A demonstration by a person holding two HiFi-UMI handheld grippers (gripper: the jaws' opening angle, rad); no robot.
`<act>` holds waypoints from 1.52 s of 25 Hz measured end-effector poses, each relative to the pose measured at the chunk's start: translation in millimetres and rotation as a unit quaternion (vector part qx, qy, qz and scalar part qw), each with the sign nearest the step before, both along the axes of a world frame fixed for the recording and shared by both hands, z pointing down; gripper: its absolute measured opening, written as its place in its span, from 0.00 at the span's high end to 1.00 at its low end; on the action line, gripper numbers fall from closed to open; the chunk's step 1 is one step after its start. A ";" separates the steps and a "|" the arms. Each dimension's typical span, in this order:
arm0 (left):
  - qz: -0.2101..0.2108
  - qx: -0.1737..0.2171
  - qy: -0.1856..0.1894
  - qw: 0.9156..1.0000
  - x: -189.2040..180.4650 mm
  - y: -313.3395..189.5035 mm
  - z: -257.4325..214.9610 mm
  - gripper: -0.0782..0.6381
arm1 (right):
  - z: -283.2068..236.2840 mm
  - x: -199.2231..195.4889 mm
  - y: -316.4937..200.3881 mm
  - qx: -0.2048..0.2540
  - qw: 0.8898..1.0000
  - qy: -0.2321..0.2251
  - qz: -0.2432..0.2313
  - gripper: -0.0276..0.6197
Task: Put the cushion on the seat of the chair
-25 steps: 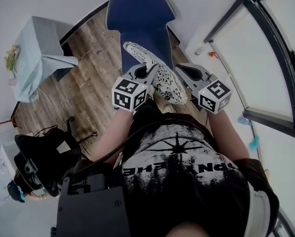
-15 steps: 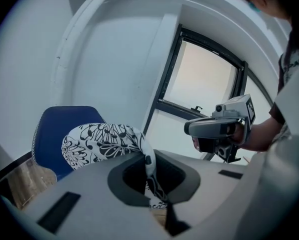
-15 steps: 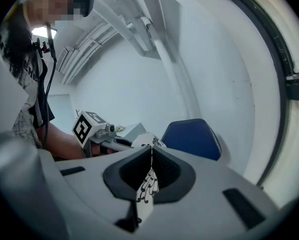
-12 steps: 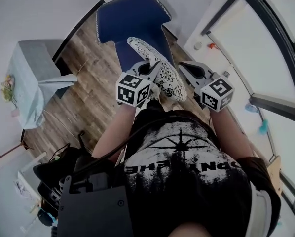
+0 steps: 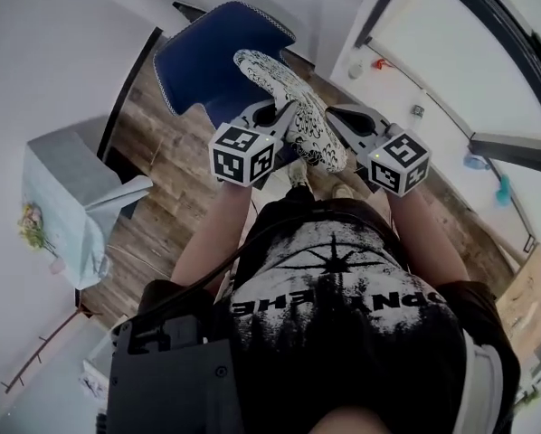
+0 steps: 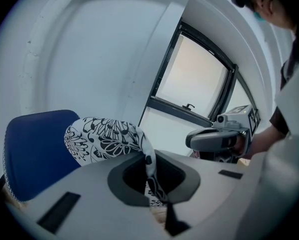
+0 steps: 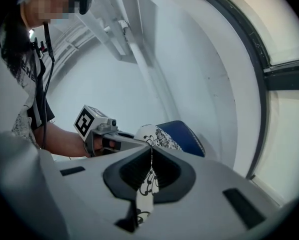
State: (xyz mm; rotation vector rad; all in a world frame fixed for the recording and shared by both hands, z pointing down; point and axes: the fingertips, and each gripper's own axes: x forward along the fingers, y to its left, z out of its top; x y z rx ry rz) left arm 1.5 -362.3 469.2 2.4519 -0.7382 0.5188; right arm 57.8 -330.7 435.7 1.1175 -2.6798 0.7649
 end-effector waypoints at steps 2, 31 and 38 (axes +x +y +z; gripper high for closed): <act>0.012 -0.006 -0.005 1.000 1.8 -3.9 4.5 0.86 | 3.1 3.9 -2.4 -0.006 1.000 -0.002 0.014 0.93; -0.096 -0.113 -0.153 0.977 -174.1 -6.2 264.4 0.86 | 154.9 -142.4 -38.8 -0.049 0.982 0.008 -0.182 0.93; -0.166 -0.157 -0.136 0.964 -211.2 5.9 320.0 0.86 | 191.3 -174.9 -34.5 -0.053 0.971 0.024 -0.230 0.93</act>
